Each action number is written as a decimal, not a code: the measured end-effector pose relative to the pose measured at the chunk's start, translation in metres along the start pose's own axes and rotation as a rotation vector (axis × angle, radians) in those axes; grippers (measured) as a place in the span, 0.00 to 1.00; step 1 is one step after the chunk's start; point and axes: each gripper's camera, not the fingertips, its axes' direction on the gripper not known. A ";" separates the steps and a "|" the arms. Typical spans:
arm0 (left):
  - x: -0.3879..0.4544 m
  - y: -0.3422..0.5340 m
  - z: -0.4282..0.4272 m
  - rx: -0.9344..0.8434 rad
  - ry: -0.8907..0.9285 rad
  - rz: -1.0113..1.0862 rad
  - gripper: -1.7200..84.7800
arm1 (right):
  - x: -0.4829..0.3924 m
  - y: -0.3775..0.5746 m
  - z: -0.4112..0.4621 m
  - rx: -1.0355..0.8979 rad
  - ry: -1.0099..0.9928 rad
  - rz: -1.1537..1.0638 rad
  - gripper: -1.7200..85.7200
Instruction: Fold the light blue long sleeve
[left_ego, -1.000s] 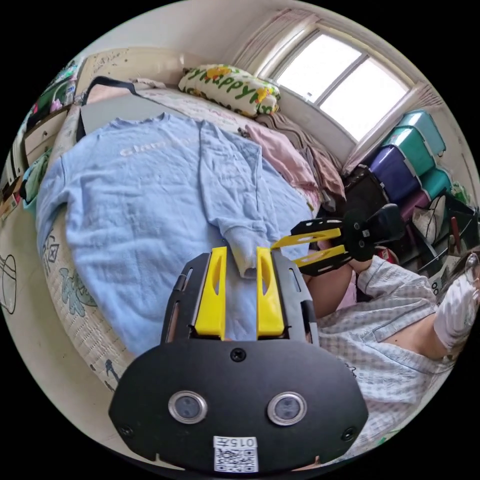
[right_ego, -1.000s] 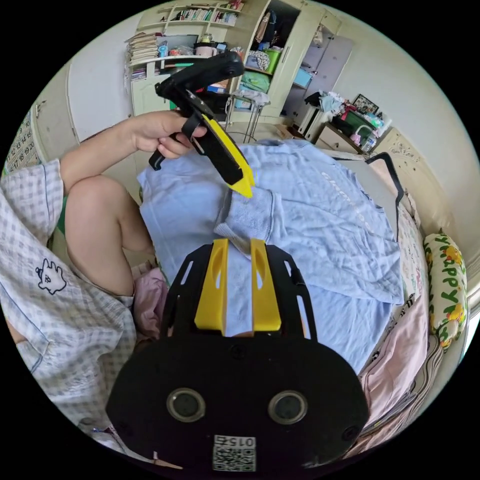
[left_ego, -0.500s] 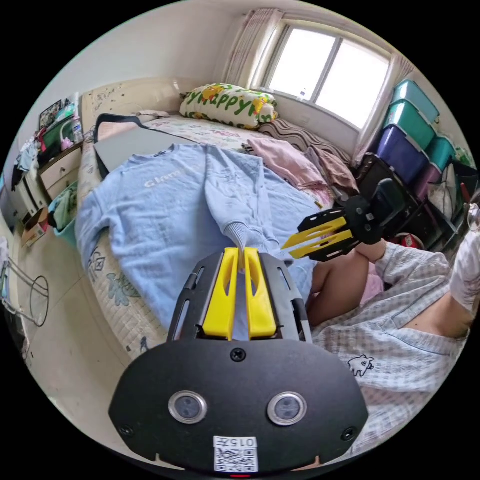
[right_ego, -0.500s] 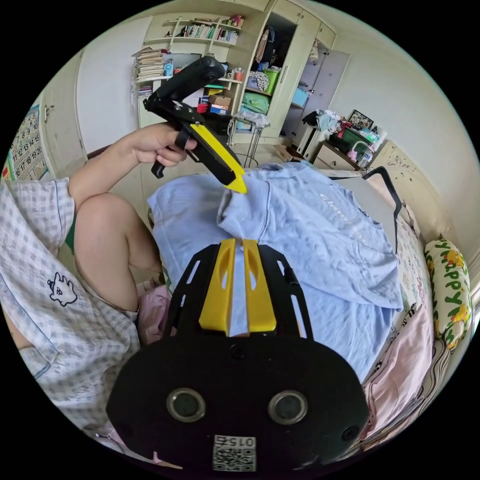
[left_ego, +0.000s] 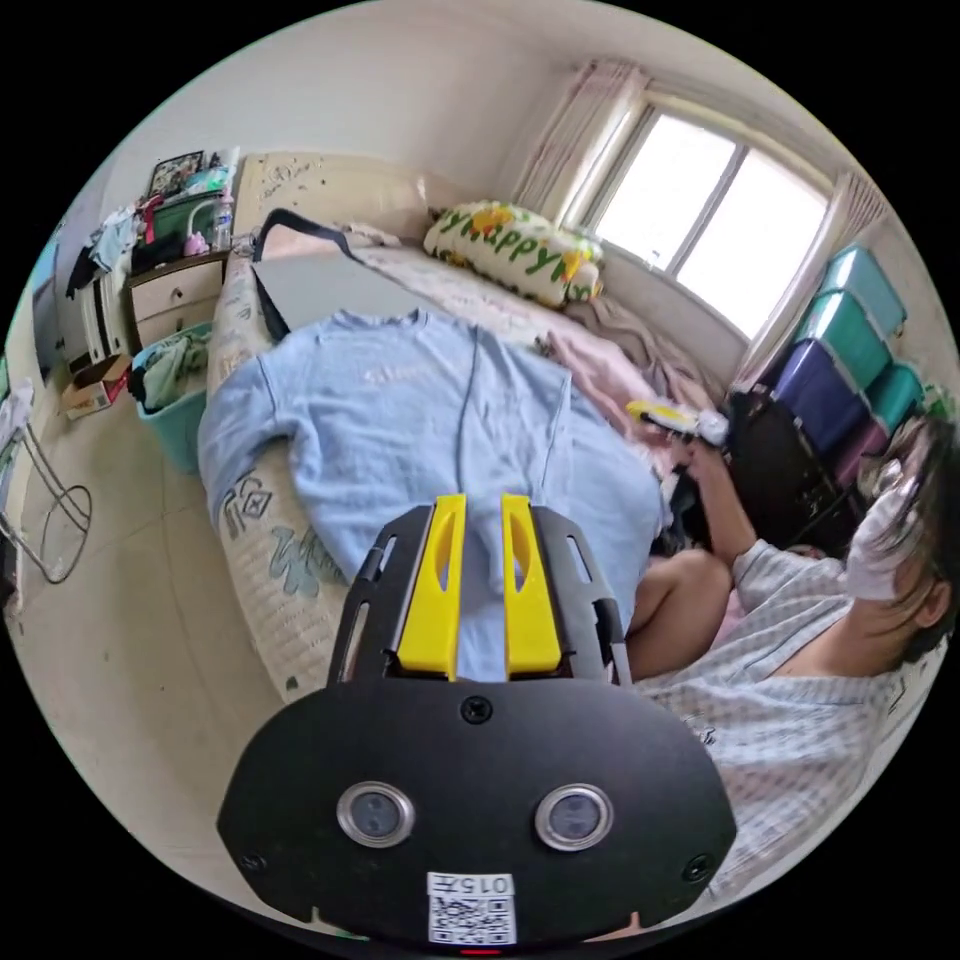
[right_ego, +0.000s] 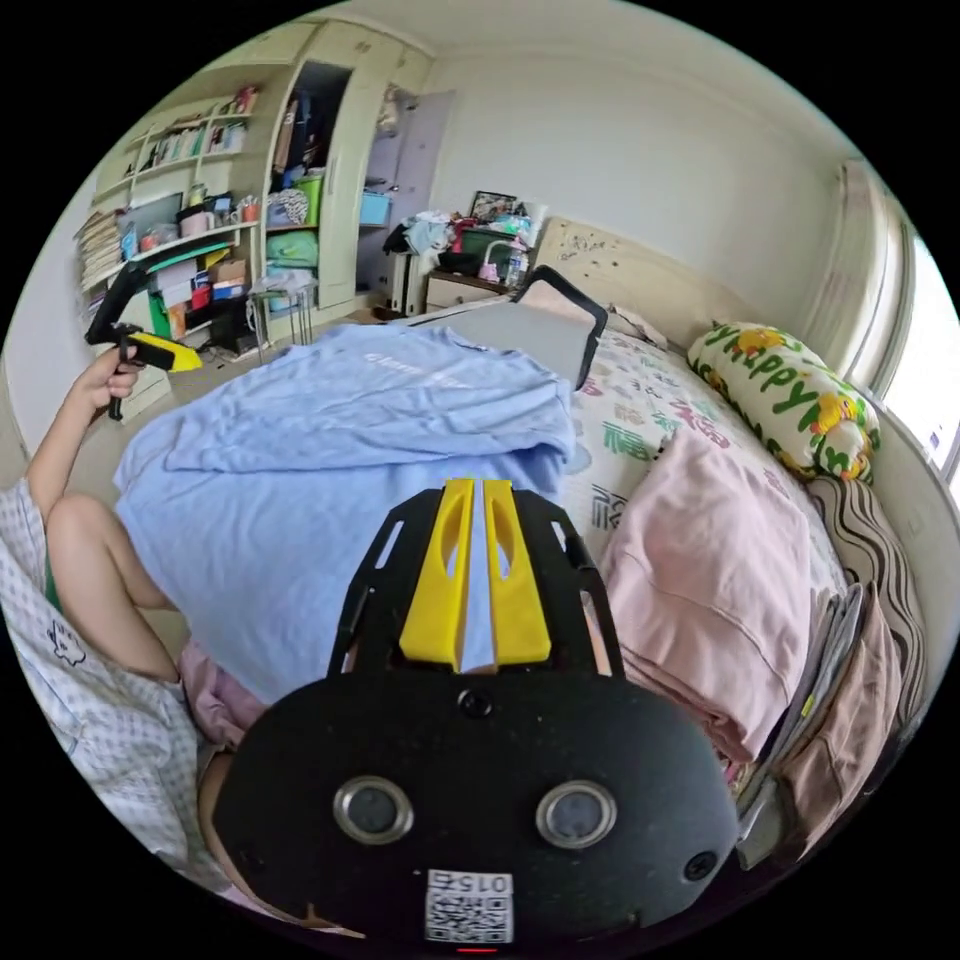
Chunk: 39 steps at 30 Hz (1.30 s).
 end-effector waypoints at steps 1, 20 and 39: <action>-0.002 -0.015 0.007 0.036 0.061 -0.011 0.09 | 0.021 -0.006 0.011 -0.020 0.003 0.024 0.08; -0.022 -0.324 0.398 -0.193 0.073 -0.147 0.17 | 0.188 -0.075 0.136 -0.141 -0.353 0.220 0.13; 0.011 -0.366 0.455 -0.139 -0.127 0.013 0.07 | 0.168 -0.073 0.113 -0.152 -0.023 -0.047 0.05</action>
